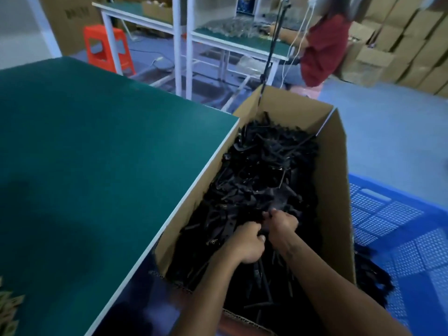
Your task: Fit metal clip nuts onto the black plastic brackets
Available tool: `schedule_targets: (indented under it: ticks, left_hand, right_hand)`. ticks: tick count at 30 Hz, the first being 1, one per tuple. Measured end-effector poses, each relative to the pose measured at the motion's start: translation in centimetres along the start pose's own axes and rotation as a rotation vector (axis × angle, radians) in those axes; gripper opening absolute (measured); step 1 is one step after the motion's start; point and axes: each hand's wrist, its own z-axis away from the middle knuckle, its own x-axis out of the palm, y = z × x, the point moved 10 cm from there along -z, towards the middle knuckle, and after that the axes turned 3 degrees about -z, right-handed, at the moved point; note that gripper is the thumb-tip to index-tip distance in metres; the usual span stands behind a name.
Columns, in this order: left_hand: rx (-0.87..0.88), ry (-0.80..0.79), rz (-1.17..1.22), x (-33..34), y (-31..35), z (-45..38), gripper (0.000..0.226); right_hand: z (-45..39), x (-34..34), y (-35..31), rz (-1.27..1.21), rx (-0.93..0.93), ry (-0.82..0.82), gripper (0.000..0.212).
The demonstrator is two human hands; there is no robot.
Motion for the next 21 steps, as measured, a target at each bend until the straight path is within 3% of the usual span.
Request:
schedule_targets:
  ticks: [3, 6, 9, 12, 15, 18, 21]
  left_hand:
    - [-0.017, -0.078, 0.040, 3.0, -0.8, -0.7, 0.050]
    - [-0.010, -0.152, 0.042, 4.4, -1.7, -0.5, 0.050]
    - [-0.025, -0.082, 0.090, 3.1, -2.3, 0.1, 0.048]
    - [0.029, -0.001, 0.144, 1.0, -1.5, 1.7, 0.041]
    - [0.142, 0.110, 0.161, -2.9, 0.6, 5.0, 0.038]
    - [0.238, 0.422, 0.113, -10.5, 0.8, 10.9, 0.034]
    - [0.351, 0.692, 0.214, -18.3, -2.3, 19.0, 0.030]
  right_hand:
    - [-3.3, -3.6, 1.1, -0.065, 0.074, 0.061, 0.010]
    - [-3.4, -5.2, 1.6, -0.125, 0.059, 0.146, 0.039]
    - [0.3, -5.4, 1.9, -0.110, 0.010, 0.162, 0.046]
    - [5.3, -1.9, 0.3, 0.165, -0.164, -0.055, 0.056]
    - [11.1, 3.3, -3.3, 0.418, -0.527, -0.232, 0.032]
    - [18.5, 9.9, -6.8, 0.348, -0.804, -0.440, 0.032]
    - [26.4, 17.6, -7.7, 0.225, -0.964, -0.734, 0.017]
